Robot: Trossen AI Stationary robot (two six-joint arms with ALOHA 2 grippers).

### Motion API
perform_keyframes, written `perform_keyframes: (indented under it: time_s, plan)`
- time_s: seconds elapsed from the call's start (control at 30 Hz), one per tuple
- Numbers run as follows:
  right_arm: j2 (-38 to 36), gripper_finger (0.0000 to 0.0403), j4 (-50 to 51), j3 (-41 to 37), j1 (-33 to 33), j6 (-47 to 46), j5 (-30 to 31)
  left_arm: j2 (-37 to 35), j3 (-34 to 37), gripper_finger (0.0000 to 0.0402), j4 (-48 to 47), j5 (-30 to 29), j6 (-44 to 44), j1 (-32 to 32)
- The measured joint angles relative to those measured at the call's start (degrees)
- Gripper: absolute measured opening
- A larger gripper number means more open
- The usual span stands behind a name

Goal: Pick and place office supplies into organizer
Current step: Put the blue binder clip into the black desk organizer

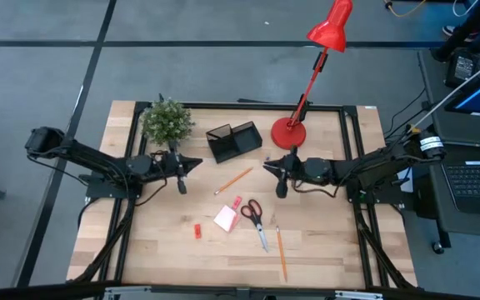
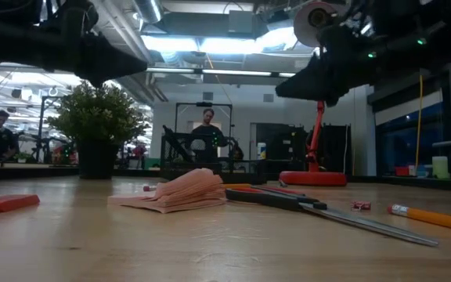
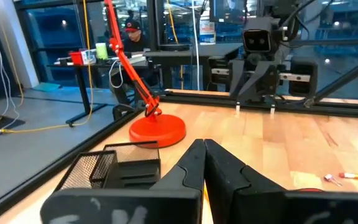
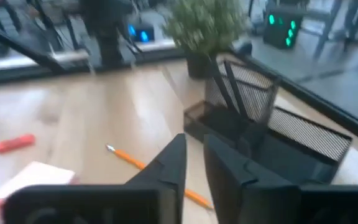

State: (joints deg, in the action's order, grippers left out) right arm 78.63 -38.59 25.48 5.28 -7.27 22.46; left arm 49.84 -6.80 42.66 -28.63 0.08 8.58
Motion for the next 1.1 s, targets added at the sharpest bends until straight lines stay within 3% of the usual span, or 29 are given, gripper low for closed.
perform_keyframes:
  time_s: [0.2, 0.37, 0.73, 1.1]
  plan:
    - [0.0, 0.0127, 22.0, 9.6, -2.0, -3.4, 0.5, -0.6, 1.4, 0.0002, 0.0, 0.0, -0.4, 0.0]
    - [0.0, 0.0161, 34.0, 11.8, -3.0, -10.3, 5.0, -0.6, 2.5, 0.0001, 0.0, 0.0, -1.7, 0.0]
    - [0.5, 0.0226, 34.1, 7.0, -3.3, -12.2, 5.1, -0.5, 2.6, 0.0002, 0.0, -0.2, -1.3, 0.0]
    - [9.6, 0.0236, 29.1, 5.7, -5.6, -14.8, 4.9, -0.5, 2.6, 0.0003, 0.0, -0.2, -1.3, 0.0]
